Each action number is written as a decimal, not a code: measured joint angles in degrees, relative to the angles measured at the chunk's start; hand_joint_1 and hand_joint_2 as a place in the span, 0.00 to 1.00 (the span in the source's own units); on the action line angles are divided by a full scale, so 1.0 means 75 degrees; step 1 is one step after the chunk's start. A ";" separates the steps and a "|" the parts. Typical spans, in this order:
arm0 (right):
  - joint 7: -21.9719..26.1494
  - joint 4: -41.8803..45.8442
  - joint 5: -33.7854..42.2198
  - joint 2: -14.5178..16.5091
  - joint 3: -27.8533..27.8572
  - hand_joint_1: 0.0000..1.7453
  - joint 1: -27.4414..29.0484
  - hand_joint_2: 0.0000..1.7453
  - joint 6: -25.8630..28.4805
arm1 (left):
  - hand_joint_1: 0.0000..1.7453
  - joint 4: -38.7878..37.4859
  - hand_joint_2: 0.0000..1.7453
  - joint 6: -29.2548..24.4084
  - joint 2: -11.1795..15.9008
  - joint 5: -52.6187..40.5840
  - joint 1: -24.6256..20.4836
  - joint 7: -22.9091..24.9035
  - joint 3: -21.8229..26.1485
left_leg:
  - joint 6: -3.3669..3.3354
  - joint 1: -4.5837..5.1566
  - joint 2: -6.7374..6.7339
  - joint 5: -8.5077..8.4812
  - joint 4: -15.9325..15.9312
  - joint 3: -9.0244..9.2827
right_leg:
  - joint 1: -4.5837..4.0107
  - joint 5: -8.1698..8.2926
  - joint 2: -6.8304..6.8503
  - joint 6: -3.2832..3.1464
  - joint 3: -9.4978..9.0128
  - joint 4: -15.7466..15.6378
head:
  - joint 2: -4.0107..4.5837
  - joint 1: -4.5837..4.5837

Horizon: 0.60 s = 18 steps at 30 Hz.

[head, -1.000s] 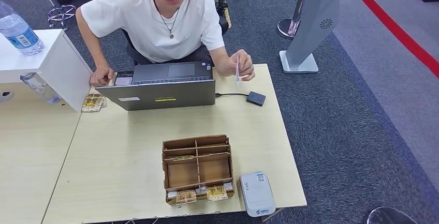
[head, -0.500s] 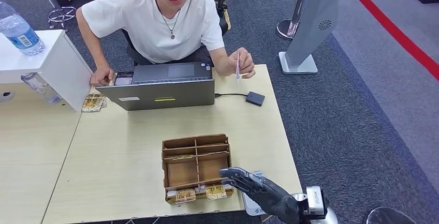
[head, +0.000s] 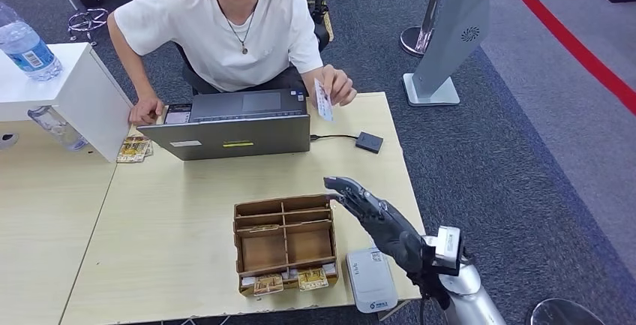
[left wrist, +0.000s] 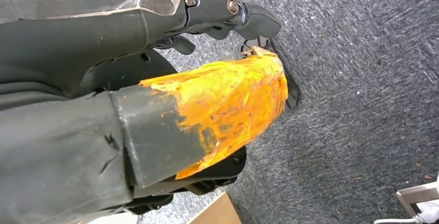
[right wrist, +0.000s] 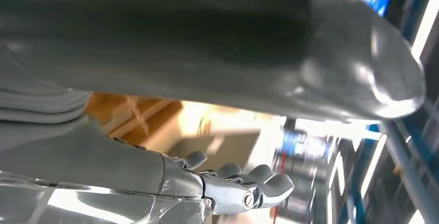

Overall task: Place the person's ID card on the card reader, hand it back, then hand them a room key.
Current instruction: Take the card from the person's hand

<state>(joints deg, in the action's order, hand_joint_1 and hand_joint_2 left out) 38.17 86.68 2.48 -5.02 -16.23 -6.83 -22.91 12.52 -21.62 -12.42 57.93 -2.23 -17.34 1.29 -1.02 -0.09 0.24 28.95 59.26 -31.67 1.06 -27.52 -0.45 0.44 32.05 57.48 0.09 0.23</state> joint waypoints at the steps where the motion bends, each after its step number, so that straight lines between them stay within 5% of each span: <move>1: -0.0029 -0.0012 -0.0142 0.0036 -0.0031 0.00 -0.0097 0.00 0.0315 | 0.00 0.0000 0.00 0.0000 -0.0001 -0.0051 0.0000 -0.0001 -0.0001 | 0.0000 0.0000 0.0000 0.0000 0.0000 0.0000 | 0.0000 0.0000 0.0000 0.0000 0.0000 0.0000 | 0.0000 0.0000; 12: -0.0194 -0.0087 -0.1611 0.0589 -0.0656 0.00 -0.0953 0.00 0.3385 | 0.00 0.0000 0.00 -0.0067 -0.0009 -0.0430 0.0000 -0.0076 -0.0135 | 0.0001 -0.0001 0.0001 -0.0001 0.0000 -0.0001 | -0.0001 -0.0001 0.0000 -0.0001 0.0002 0.0002 | 0.0000 -0.0001; 16: -0.0235 0.0024 -0.2832 0.0717 -0.0884 0.00 -0.1056 1.00 0.4871 | 0.00 0.0000 0.00 -0.0178 -0.0017 -0.0462 0.0001 -0.0111 -0.0149 | 0.0000 -0.0001 0.0002 0.0000 0.0000 -0.0004 | 0.0000 -0.0001 0.0001 0.0000 0.0003 0.0001 | 0.0000 0.0000; 18: -0.0315 0.0073 -0.3342 0.0761 -0.0996 0.00 -0.1079 1.00 0.5481 | 0.00 0.0000 0.00 -0.0229 -0.0023 -0.0437 0.0000 -0.0138 -0.0149 | 0.0000 -0.0001 0.0002 0.0000 0.0000 -0.0005 | 0.0000 -0.0001 0.0001 0.0000 0.0004 0.0001 | 0.0000 0.0000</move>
<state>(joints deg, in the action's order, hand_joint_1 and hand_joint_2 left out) 35.81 87.23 -22.59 0.69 -23.70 -14.92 18.20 12.52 -23.34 -12.59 54.65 -2.22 -18.38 0.17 -1.02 -0.09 0.26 28.95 59.26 -31.71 1.06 -27.53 -0.44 0.44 32.08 57.49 0.09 0.23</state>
